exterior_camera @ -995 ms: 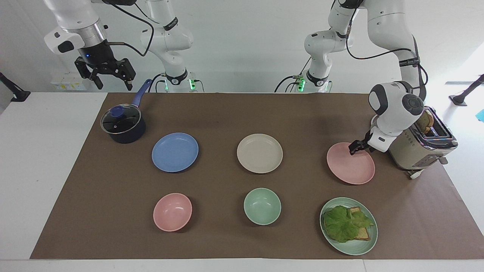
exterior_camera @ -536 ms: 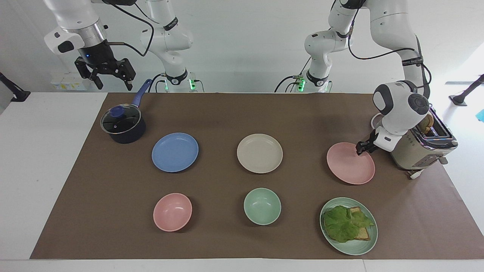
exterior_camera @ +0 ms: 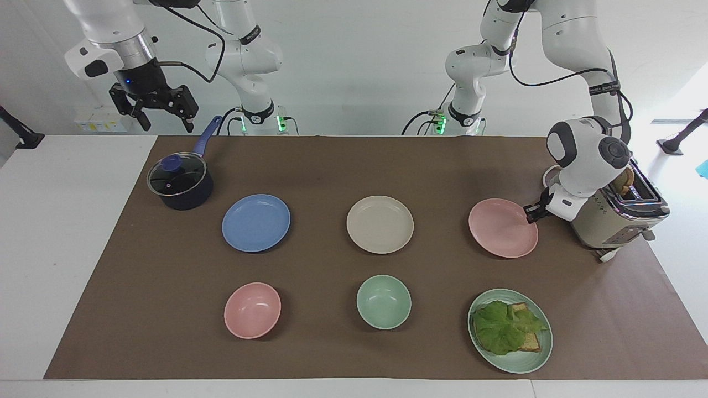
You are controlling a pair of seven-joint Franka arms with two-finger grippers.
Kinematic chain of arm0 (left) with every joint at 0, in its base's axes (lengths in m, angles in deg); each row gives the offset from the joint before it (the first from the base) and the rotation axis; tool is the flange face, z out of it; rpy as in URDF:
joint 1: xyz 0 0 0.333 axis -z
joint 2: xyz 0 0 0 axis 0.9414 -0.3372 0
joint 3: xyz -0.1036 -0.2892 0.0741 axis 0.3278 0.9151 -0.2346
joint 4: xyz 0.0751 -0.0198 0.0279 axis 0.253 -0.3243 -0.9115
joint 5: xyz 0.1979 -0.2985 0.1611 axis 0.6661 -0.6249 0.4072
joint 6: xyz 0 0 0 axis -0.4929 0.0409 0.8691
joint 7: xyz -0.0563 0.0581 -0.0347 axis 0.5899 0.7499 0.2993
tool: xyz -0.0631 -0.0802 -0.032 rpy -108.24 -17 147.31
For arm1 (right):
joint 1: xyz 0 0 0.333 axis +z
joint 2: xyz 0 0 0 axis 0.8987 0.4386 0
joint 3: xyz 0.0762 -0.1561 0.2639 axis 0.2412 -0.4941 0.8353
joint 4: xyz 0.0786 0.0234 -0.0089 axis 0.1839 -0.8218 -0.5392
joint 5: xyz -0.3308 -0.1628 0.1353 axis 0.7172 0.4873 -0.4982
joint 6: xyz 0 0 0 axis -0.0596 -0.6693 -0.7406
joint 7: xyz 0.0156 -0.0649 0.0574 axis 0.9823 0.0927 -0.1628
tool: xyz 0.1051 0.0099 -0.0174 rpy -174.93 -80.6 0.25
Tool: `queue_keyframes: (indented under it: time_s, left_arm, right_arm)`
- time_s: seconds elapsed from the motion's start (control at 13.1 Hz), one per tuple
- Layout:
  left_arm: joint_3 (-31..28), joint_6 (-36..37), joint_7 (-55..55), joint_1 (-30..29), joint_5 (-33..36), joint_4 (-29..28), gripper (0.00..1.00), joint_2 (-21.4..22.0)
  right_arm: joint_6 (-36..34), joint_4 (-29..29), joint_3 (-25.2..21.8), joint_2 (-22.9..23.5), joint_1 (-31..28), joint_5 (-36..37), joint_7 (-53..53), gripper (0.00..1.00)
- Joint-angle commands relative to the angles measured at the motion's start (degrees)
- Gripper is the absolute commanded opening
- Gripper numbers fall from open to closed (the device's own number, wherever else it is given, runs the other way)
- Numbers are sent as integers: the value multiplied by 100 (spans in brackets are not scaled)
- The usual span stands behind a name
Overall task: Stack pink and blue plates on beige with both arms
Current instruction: 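Lift and carry the pink plate onto the beige plate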
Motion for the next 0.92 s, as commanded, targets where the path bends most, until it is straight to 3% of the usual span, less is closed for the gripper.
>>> queue_keyframes:
  time_s: [0.0,0.38,0.84]
  left_arm:
    - [37,1023,94,133,-665,641,0,112]
    - [64,1115,2209,1405,-1071,731,0,341]
    - [64,649,3293,2768,-1318,590,0,464]
  right_arm:
    - [-29,-78,20,-99,-43,83,-29,100]
    - [-29,-78,19,-99,-43,83,-29,100]
    - [-29,-78,19,-99,-43,83,-29,100]
